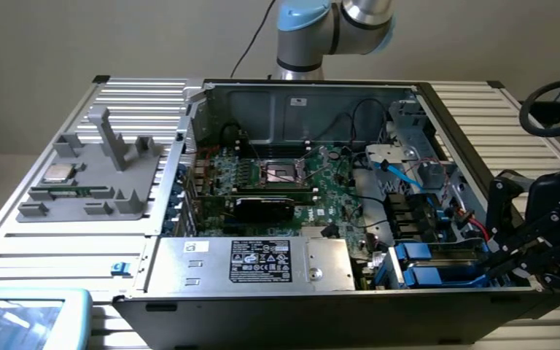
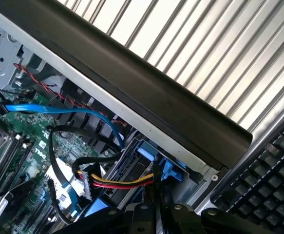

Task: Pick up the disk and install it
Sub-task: 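Insert the first disk wire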

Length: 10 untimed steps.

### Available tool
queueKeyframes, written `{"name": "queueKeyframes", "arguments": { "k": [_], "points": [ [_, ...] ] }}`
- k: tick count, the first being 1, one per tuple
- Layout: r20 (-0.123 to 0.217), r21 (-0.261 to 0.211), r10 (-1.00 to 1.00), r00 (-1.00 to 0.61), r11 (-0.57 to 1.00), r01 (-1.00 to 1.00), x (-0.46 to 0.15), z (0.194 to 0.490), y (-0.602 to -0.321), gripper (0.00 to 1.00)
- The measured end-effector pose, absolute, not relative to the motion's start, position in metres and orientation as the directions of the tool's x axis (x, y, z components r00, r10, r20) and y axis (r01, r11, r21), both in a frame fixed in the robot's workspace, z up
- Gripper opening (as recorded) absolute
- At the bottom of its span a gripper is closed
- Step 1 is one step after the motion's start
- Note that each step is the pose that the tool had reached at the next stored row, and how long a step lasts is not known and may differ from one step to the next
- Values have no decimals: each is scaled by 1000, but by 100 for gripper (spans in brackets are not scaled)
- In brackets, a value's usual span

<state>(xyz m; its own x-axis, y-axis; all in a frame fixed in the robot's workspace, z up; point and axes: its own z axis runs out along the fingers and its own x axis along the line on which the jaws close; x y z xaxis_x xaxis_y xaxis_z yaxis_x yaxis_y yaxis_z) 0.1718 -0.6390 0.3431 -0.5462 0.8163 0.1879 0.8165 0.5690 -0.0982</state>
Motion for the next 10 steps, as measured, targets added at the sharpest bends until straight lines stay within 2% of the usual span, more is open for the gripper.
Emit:
{"name": "queueKeyframes", "arguments": {
  "k": [10],
  "points": [
    [187,-99,818,-544,567,818,172,343,-637,16]
  ]
}}
